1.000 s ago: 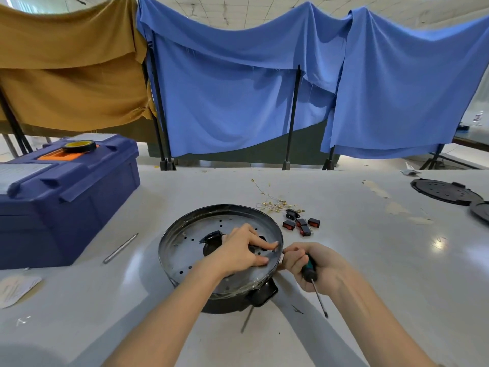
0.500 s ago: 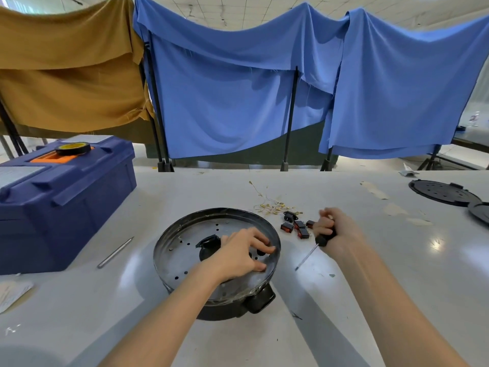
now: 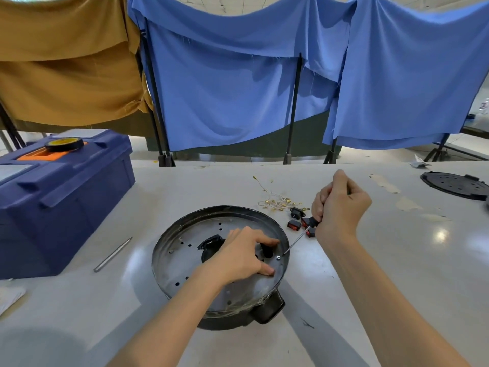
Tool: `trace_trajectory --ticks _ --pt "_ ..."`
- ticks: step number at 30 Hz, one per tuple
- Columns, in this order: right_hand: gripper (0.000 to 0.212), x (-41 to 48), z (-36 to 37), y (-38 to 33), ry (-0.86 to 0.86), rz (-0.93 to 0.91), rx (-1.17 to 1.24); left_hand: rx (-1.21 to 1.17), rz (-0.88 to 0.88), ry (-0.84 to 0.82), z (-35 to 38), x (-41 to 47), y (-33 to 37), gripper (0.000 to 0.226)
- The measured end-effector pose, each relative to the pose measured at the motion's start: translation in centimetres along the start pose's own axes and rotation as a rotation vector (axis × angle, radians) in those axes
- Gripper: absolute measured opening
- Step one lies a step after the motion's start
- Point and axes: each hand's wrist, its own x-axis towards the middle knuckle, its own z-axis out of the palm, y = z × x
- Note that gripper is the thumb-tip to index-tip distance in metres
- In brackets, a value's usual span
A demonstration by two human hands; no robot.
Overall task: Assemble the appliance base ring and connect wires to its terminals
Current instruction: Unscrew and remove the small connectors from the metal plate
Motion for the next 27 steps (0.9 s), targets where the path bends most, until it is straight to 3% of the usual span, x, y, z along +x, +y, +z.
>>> trace_trajectory --ticks 19,23,27 --pt "0.052 -1.1 0.7 1.3 -0.127 -0.12 -0.084 -0.064 -0.003 -0.028 0.1 0.0 -0.2 0.063" --pt "0.052 -2.1 0.7 0.5 -0.315 -0.113 -0.092 -0.064 0.002 -0.021 0.0 0.1 -0.2 0.065" --pt "0.032 -2.5 0.6 -1.0 -0.589 -0.042 -0.155 -0.096 -0.007 -0.055 0.0 0.2 -0.1 0.067"
